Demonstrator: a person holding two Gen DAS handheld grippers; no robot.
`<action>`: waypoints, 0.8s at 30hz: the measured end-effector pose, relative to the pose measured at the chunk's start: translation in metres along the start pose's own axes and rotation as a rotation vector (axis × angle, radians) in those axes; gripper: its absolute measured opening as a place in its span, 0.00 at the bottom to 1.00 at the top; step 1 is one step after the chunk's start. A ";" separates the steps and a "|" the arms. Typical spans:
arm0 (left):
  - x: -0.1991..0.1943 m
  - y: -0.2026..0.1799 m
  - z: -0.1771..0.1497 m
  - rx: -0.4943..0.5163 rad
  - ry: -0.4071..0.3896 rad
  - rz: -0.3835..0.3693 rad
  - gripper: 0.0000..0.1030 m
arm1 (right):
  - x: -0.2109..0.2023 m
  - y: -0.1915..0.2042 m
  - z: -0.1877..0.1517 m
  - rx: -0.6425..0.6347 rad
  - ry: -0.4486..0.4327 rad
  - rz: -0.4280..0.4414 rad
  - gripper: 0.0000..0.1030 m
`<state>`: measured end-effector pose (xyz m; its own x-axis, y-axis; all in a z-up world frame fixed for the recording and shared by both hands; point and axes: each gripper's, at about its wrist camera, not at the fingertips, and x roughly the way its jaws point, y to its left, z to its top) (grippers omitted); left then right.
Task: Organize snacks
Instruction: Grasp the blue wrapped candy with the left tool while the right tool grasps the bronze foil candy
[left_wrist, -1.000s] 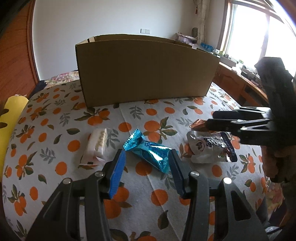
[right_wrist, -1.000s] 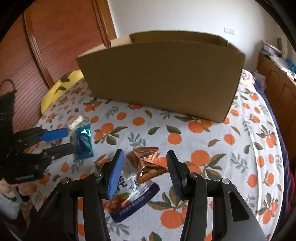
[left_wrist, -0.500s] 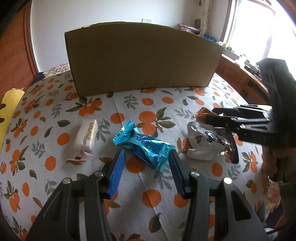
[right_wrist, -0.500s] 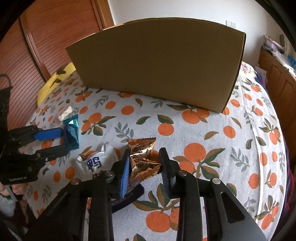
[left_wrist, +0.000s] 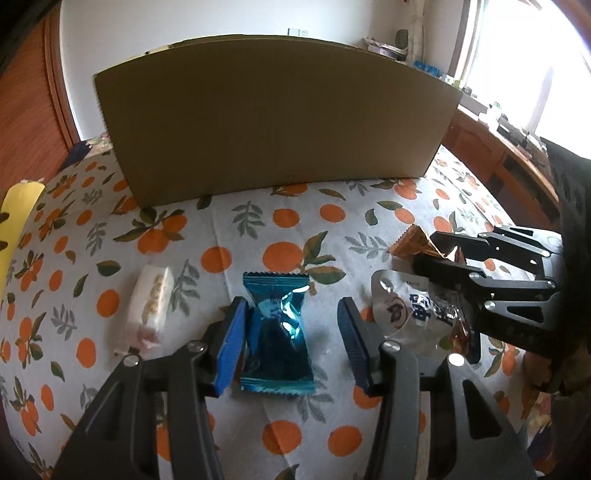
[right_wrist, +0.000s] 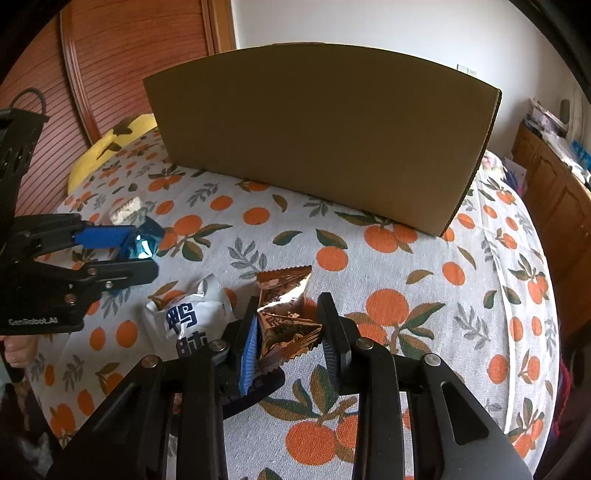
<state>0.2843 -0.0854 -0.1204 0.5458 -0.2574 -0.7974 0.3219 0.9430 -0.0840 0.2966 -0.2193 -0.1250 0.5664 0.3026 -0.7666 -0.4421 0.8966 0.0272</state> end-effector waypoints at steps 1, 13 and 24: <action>0.001 -0.002 0.000 0.008 0.000 0.006 0.49 | 0.000 -0.001 0.000 0.002 -0.001 0.003 0.28; 0.000 -0.008 -0.006 0.063 -0.018 0.054 0.31 | -0.001 -0.003 0.000 0.006 -0.002 0.008 0.28; -0.006 -0.009 -0.009 0.087 -0.032 0.050 0.21 | 0.000 -0.001 0.000 0.003 -0.001 0.005 0.28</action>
<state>0.2713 -0.0901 -0.1204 0.5871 -0.2189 -0.7794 0.3590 0.9333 0.0084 0.2968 -0.2205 -0.1248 0.5645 0.3075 -0.7660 -0.4427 0.8961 0.0335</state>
